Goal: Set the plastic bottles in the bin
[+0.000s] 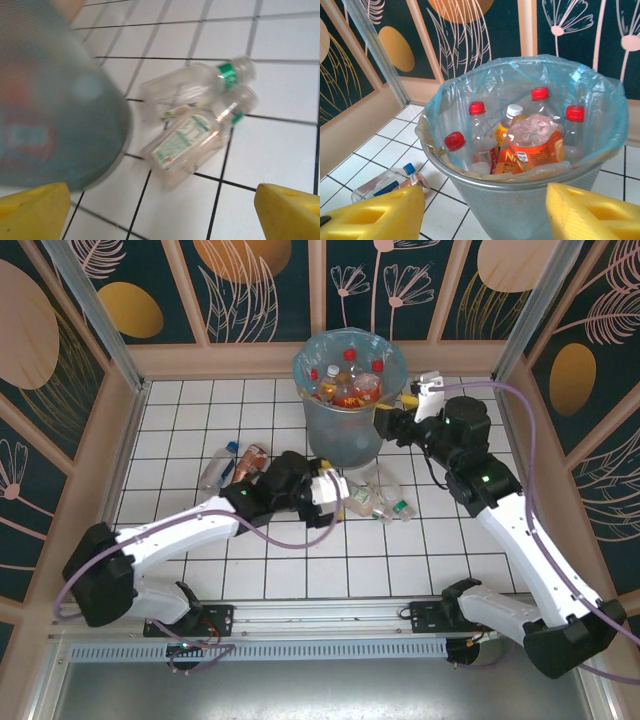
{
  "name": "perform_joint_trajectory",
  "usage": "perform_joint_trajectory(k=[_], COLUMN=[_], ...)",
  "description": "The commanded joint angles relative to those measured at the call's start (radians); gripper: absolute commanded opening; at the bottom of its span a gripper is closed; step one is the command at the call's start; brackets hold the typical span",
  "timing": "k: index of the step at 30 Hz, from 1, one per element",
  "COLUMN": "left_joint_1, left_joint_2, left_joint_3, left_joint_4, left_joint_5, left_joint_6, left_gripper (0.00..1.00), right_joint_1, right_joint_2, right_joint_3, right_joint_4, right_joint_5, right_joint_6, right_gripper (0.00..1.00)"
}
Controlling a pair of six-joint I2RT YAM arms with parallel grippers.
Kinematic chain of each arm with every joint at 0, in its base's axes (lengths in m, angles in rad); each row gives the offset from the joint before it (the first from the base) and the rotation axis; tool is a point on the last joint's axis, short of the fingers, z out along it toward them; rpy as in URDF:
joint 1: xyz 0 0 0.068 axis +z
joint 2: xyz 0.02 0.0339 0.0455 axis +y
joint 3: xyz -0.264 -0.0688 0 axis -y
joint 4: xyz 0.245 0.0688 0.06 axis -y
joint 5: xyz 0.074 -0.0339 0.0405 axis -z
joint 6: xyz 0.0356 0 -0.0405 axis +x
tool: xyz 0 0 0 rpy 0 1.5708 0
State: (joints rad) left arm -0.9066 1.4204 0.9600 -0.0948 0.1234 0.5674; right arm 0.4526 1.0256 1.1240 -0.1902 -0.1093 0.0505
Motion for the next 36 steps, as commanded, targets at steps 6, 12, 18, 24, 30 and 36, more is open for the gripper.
perform_joint_trajectory(k=[6, 12, 18, 24, 30, 36], left_joint_1=[-0.008, -0.006, -0.008, -0.007, -0.007, -0.007], left_joint_2=[0.239, 0.401, 0.525, 0.617, 0.656, 0.575], left_joint_3=[0.191, 0.295, 0.376, 0.420, 0.450, 0.386], left_joint_4=[-0.080, -0.119, -0.155, -0.250, -0.350, -0.312], left_joint_5=[-0.009, -0.023, -0.030, -0.011, 0.016, 0.044], left_joint_6=[0.269, 0.309, 0.314, 0.297, 0.266, 0.246], left_gripper=[0.98, 0.99, 0.98, 0.96, 0.86, 0.63], right_joint_1=[0.005, 0.006, 0.006, 0.008, 0.008, 0.011], right_joint_2=[-0.103, -0.124, -0.133, -0.142, -0.143, -0.142], right_joint_3=[-0.036, -0.052, -0.064, -0.080, -0.080, -0.077], right_joint_4=[0.018, -0.001, -0.017, -0.021, -0.023, -0.014], right_joint_5=[0.083, 0.091, 0.110, 0.117, 0.115, 0.111], right_joint_6=[-0.034, -0.035, -0.046, -0.052, -0.047, -0.041], right_gripper=[0.67, 0.69, 0.70, 0.71, 0.71, 0.71])
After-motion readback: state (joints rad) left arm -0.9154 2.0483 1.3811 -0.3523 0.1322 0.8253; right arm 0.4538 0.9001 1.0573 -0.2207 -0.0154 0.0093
